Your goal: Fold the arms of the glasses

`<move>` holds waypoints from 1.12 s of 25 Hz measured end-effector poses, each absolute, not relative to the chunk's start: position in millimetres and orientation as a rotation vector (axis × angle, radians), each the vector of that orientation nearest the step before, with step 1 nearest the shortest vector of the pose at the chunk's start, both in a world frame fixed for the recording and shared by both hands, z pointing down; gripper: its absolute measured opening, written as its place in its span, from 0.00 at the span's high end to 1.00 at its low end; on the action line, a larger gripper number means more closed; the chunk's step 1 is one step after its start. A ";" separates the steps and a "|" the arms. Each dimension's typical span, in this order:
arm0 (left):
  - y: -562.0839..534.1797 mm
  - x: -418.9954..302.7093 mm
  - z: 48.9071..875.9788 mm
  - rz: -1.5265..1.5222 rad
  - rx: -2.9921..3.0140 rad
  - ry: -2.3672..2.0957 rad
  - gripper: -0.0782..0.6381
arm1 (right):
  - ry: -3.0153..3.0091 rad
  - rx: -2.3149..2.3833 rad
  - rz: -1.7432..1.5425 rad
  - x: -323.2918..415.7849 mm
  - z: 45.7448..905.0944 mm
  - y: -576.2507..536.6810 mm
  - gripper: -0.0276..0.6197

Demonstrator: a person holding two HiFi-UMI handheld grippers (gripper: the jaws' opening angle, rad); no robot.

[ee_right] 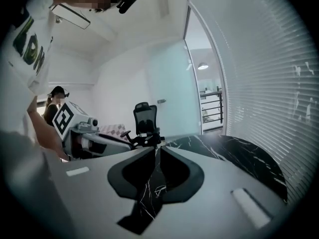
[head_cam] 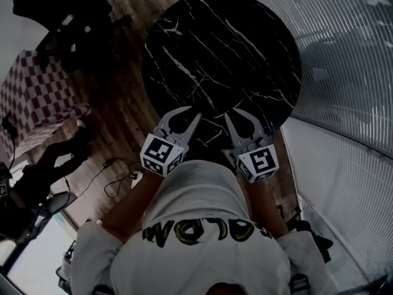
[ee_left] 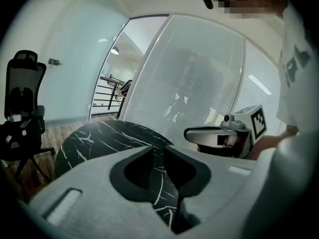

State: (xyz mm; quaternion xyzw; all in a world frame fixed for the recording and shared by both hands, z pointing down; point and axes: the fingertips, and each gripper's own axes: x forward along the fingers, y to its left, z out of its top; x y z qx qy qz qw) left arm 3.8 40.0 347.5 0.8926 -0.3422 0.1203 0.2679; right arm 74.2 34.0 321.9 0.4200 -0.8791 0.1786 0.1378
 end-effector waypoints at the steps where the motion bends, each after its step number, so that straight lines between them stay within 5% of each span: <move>1: 41.4 5.8 338.8 0.310 2.415 -0.921 0.80 | -2.558 1.222 0.503 74.2 309.5 35.1 0.91; 28: 47.6 3.2 231.3 0.098 2.527 -1.033 0.89 | -2.743 1.221 0.331 49.7 202.4 47.3 0.95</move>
